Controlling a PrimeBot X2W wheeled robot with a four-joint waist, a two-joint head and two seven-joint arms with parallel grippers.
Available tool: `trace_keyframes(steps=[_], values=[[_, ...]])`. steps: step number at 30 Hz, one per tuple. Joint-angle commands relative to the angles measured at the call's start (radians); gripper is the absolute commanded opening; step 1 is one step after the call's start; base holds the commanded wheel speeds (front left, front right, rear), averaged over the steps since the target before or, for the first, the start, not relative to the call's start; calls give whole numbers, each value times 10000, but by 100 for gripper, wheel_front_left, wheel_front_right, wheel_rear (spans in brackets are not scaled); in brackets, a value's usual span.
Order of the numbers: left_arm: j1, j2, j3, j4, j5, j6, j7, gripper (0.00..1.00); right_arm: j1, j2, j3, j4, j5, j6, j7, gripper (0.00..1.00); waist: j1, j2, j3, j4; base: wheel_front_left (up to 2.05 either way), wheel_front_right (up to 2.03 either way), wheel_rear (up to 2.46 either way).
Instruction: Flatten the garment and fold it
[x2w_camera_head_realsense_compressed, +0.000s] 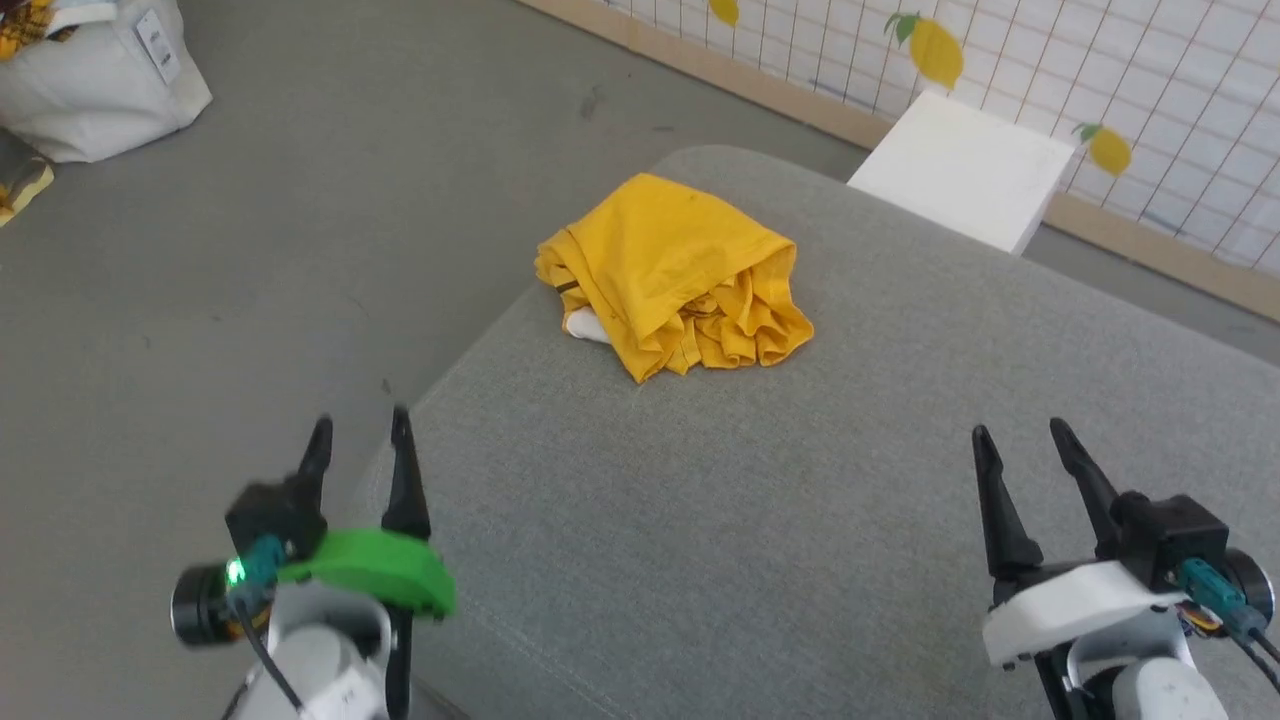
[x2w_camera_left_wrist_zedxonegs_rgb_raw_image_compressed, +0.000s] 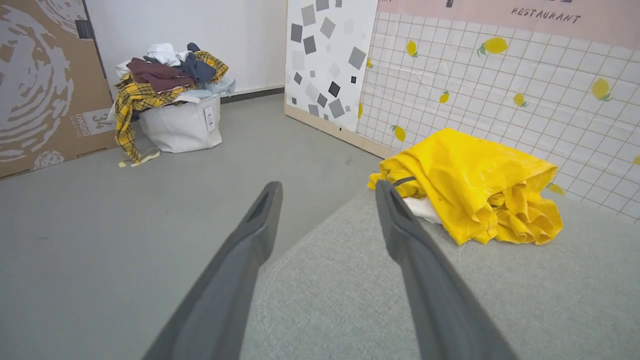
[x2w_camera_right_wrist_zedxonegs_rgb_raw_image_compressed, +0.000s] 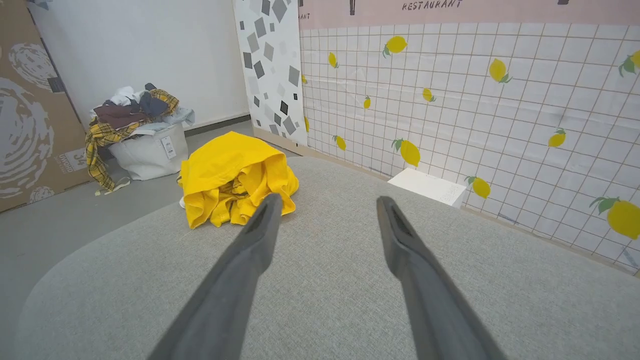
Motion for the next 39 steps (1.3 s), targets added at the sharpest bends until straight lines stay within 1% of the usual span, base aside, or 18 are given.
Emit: trace_keyframes(steps=[1,4,8,11,15,19,22,25,27,29,31,36,39], values=[[-557,81,-33,54,-182,-125,41,100,-301,-1,21,-63,-24,-15,6,100,0,0,386,-178,0,0,0],[-1566,186,56,198,-522,-427,635,100,-584,-1,141,-264,-212,-15,170,100,0,0,959,-599,0,0,0],[-3371,470,297,512,-1163,-938,1761,100,-1089,-1,348,-641,-493,-15,397,100,0,0,2053,-1405,0,0,0],[-4774,882,480,953,-1661,-1296,2987,100,-1550,-1,525,-807,-651,-15,468,100,0,0,2959,-2129,0,0,0],[-6330,1573,695,1518,-2069,-1494,4589,100,-2094,-1,747,-836,-685,-15,431,100,0,0,4061,-3051,0,0,0],[-7301,2161,1028,2065,-2474,-1399,5919,100,-2580,-1,1013,-682,-568,-15,243,100,0,0,4873,-3921,0,0,0],[-7599,2421,1229,2318,-2910,-1412,6867,100,-2865,-1,1147,-516,-441,-15,35,100,0,0,5295,-4443,0,0,0],[-7593,2543,1461,2568,-3380,-1180,7865,100,-3063,-1,1271,-340,-323,-15,-152,100,0,0,5593,-4863,0,0,0],[-7406,2659,1527,2765,-3556,-934,8562,100,-3165,-1,1371,-220,-238,-15,-247,100,0,0,5720,-5083,0,0,0],[-7162,2780,1597,2871,-3640,-686,9012,100,-3258,-1,1457,-132,-169,-15,-342,100,0,0,5828,-5260,0,0,0],[-6914,2775,1658,2909,-3709,-496,9199,100,-3327,-1,1482,-59,-102,-15,-419,100,0,0,5894,-5370,0,0,0],[-6009,2476,1687,3105,-3980,-14,9819,100,-3448,-1,1480,258,76,-15,-622,100,0,0,5853,-5499,0,0,0],[-5613,2281,1691,3205,-4137,56,9956,100,-3456,-1,1460,487,145,-15,-710,100,0,0,5623,-5472,0,0,0]])
